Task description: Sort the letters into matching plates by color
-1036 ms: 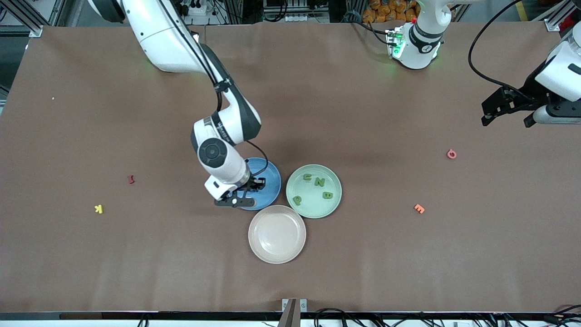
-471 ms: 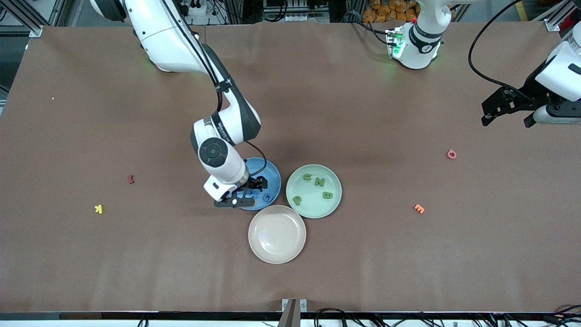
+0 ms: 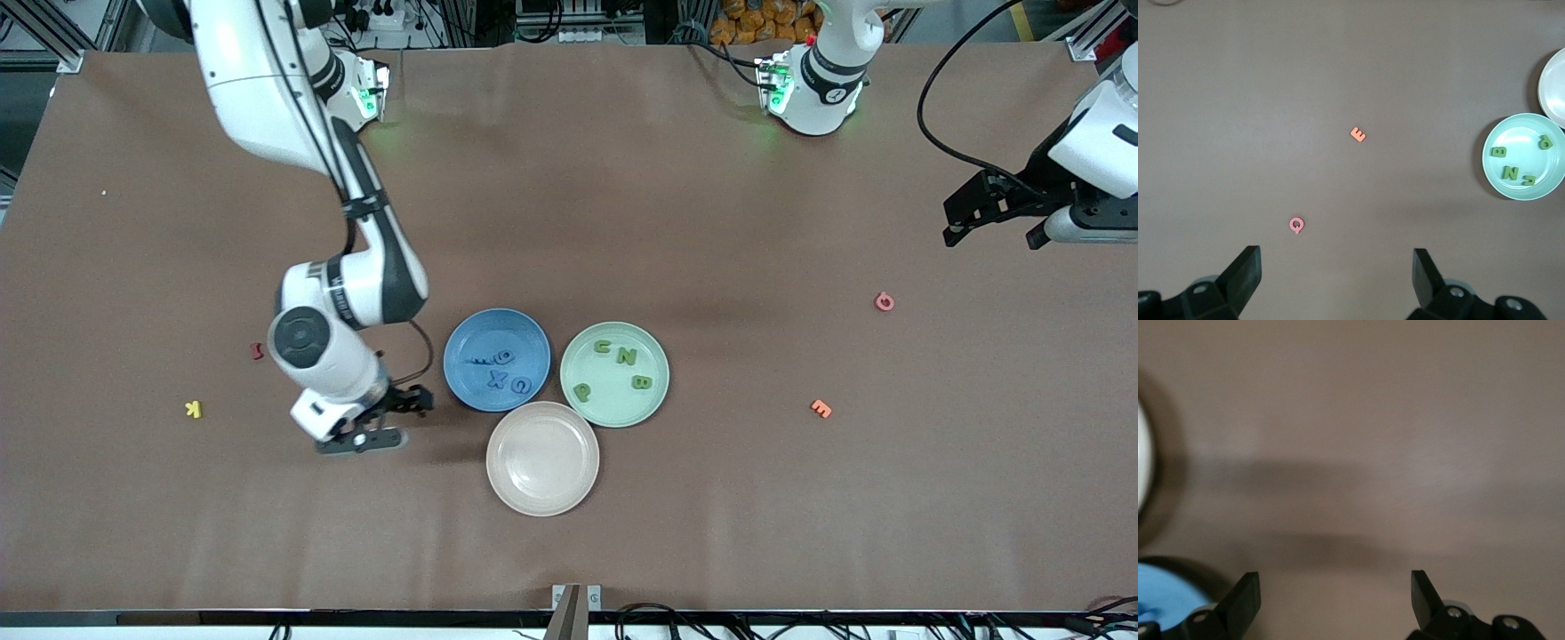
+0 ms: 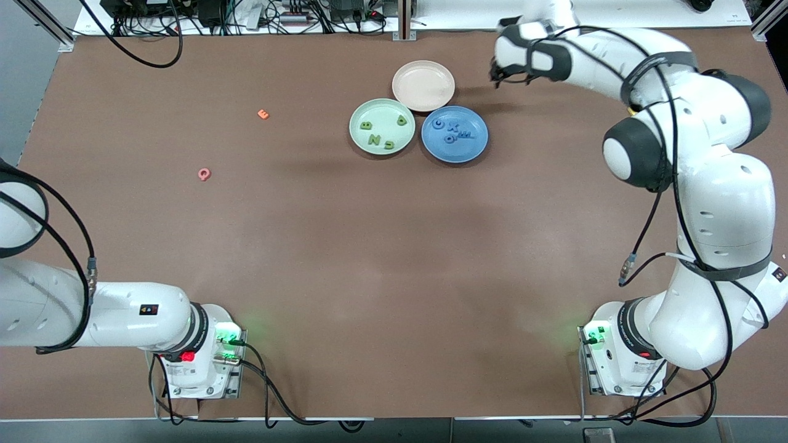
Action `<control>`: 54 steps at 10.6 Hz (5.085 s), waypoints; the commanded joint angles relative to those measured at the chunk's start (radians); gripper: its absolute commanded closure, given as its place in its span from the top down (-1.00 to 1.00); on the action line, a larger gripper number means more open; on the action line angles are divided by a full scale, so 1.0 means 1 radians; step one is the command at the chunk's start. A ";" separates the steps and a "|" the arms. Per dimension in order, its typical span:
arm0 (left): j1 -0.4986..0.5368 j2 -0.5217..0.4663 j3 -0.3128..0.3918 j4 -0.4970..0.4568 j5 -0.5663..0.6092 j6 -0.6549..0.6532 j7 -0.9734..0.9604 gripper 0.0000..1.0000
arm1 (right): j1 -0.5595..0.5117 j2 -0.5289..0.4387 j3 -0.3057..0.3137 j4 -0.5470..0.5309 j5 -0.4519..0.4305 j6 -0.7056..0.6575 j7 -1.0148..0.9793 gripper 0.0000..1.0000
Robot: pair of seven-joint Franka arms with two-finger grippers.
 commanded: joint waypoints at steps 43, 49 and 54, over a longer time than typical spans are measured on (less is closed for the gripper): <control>0.009 0.006 -0.001 0.021 0.001 -0.018 0.000 1.00 | -0.407 -0.605 0.154 0.115 -0.213 -0.782 -0.042 1.00; 0.006 0.005 -0.002 0.021 0.001 -0.018 0.001 1.00 | -0.409 -0.605 0.152 0.118 -0.213 -0.782 -0.042 1.00; 0.009 0.006 0.001 0.019 0.002 -0.018 0.001 1.00 | -0.407 -0.605 0.152 0.116 -0.215 -0.778 -0.042 1.00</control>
